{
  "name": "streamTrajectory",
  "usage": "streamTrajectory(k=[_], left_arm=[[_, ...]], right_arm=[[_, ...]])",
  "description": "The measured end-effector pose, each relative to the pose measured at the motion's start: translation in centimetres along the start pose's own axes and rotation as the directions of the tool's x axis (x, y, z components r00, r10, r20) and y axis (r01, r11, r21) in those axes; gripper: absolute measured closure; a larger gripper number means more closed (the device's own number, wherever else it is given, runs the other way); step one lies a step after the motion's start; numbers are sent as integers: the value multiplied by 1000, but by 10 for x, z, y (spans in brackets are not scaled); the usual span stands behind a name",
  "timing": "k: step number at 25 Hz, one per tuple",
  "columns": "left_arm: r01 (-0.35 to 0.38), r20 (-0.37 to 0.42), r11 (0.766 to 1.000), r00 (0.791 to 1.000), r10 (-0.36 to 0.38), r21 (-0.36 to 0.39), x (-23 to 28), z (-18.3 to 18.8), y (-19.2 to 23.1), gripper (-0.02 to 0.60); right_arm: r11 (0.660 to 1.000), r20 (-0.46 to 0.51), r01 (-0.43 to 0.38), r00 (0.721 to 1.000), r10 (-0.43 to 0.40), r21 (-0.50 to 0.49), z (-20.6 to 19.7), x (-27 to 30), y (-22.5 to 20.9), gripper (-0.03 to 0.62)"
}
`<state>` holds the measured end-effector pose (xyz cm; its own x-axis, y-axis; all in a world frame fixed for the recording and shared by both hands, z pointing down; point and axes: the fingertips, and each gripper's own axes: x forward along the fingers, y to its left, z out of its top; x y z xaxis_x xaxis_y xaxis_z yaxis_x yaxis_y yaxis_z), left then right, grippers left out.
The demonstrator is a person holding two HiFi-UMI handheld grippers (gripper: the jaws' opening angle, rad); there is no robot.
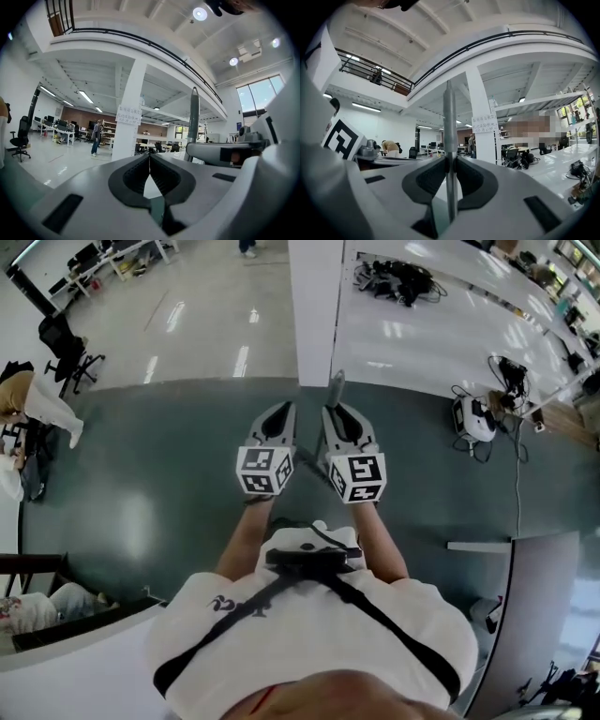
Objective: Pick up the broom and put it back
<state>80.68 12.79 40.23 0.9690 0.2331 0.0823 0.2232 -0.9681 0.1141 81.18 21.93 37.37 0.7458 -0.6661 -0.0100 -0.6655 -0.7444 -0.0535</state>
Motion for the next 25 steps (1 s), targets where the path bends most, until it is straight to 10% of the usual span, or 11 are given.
streamTrajectory(k=[25], left_arm=[[168, -34, 986, 985, -168, -13, 335, 19, 177, 569]], right_arm=[[992, -109, 122, 986, -125, -35, -54, 326, -162, 510]])
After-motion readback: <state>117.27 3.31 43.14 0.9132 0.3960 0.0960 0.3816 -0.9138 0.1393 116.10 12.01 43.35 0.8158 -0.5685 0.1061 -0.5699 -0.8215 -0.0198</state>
